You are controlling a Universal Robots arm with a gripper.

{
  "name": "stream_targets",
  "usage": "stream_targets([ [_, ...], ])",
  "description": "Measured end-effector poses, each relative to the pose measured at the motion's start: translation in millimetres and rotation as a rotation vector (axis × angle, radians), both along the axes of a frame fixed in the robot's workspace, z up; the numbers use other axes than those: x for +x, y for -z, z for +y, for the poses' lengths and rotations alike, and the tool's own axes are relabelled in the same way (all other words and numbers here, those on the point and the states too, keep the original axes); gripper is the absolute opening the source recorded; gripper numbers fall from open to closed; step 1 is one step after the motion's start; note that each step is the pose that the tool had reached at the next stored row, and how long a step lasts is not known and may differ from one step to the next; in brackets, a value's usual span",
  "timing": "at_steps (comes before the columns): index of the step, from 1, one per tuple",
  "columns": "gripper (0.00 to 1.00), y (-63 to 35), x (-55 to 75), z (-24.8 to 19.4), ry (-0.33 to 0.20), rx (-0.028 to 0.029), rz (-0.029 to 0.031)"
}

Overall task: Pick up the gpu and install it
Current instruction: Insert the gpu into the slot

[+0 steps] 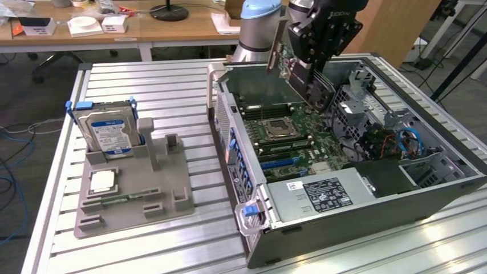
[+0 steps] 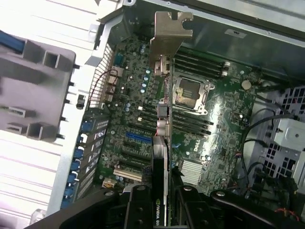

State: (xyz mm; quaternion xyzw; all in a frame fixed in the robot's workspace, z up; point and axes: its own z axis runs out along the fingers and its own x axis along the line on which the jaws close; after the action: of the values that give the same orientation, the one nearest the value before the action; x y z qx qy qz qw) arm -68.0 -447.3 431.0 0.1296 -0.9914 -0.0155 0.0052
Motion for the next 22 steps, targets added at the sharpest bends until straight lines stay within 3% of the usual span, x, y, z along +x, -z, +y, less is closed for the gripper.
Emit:
stream_targets([
  [22, 0.26, 2.0, 0.0, 0.0, -0.397, -0.0001, 0.0000],
])
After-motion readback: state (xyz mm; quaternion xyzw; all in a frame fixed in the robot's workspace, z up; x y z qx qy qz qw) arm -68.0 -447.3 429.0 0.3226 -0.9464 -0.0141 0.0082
